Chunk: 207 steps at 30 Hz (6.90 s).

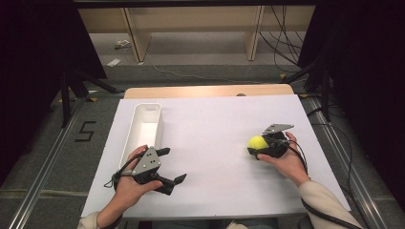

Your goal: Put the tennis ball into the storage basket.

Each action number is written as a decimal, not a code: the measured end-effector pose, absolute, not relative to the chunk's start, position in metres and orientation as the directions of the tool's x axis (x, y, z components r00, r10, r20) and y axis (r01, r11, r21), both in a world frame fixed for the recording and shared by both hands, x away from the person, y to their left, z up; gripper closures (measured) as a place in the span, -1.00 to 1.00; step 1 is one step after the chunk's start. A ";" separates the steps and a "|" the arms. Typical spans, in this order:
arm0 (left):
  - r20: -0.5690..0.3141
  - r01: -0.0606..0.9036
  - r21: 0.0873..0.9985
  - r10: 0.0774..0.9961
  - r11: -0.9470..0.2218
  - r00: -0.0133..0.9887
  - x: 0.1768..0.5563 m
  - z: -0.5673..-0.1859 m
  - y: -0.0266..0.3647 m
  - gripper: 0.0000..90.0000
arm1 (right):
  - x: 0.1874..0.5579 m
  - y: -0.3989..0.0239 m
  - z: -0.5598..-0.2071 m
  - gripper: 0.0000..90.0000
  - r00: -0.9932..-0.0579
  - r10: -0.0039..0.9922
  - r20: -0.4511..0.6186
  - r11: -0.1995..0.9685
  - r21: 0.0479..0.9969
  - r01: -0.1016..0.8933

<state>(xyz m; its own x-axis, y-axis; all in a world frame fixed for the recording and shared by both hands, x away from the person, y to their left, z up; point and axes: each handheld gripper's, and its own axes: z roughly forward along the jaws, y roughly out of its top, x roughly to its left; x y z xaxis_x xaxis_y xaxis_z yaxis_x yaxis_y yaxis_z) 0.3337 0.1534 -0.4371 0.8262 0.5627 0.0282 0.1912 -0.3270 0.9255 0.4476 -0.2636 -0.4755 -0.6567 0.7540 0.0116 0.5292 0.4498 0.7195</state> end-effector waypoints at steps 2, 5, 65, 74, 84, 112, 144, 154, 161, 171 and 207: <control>0.028 0.191 0.926 0.562 -0.326 0.826 0.334 -0.437 0.153 -1.00 | 0.448 -0.264 -0.476 -0.65 -0.659 0.752 0.009 0.456 0.715 0.530; 0.028 0.191 0.925 0.562 -0.327 0.827 0.334 -0.437 0.153 -1.00 | 0.449 -0.262 -0.477 -0.65 -0.659 0.752 0.009 0.456 0.715 0.530; 0.026 0.194 0.925 0.563 -0.327 0.826 0.334 -0.437 0.154 -1.00 | 0.445 -0.260 -0.463 -0.41 -0.664 0.747 -0.038 0.452 0.761 0.465; 0.026 0.194 0.925 0.563 -0.327 0.826 0.334 -0.437 0.154 -1.00 | 0.445 -0.261 -0.460 -0.41 -0.660 0.750 -0.035 0.440 0.771 0.459; 0.022 0.196 0.926 0.562 -0.324 0.827 0.333 -0.437 0.155 -1.00 | 0.445 -0.261 -0.457 -0.41 -0.660 0.751 -0.024 0.427 0.780 0.457; 0.023 0.196 0.925 0.563 -0.326 0.826 0.333 -0.437 0.155 -1.00 | 0.441 -0.255 -0.443 -0.41 -0.673 0.738 -0.033 0.407 0.818 0.406; 0.024 0.199 0.923 0.564 -0.330 0.825 0.334 -0.437 0.155 -0.99 | 0.442 -0.245 -0.434 -0.41 -0.686 0.728 -0.024 0.381 0.846 0.374; 0.026 0.197 0.923 0.564 -0.331 0.825 0.334 -0.437 0.155 -0.99 | 0.444 -0.237 -0.433 -0.41 -0.696 0.718 -0.017 0.379 0.848 0.370; 0.024 0.198 0.924 0.565 -0.328 0.825 0.334 -0.437 0.155 -0.99 | 0.444 -0.232 -0.432 -0.41 -0.701 0.713 -0.016 0.379 0.851 0.365; 0.026 0.197 0.923 0.565 -0.330 0.825 0.334 -0.437 0.155 -0.99 | 0.446 -0.226 -0.432 -0.41 -0.711 0.703 -0.019 0.382 0.853 0.355; 0.026 0.197 0.923 0.564 -0.331 0.825 0.333 -0.437 0.155 -0.99 | 0.448 -0.210 -0.428 -0.41 -0.728 0.685 -0.012 0.372 0.866 0.336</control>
<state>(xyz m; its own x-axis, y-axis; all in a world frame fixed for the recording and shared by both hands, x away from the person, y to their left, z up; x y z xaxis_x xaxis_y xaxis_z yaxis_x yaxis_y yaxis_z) 0.3334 0.1550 -0.4374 0.8254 0.5639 0.0261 0.1971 -0.3312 0.9227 0.4481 -0.2098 -0.4279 -0.7282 0.6853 -0.0118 0.3357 0.3717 0.8655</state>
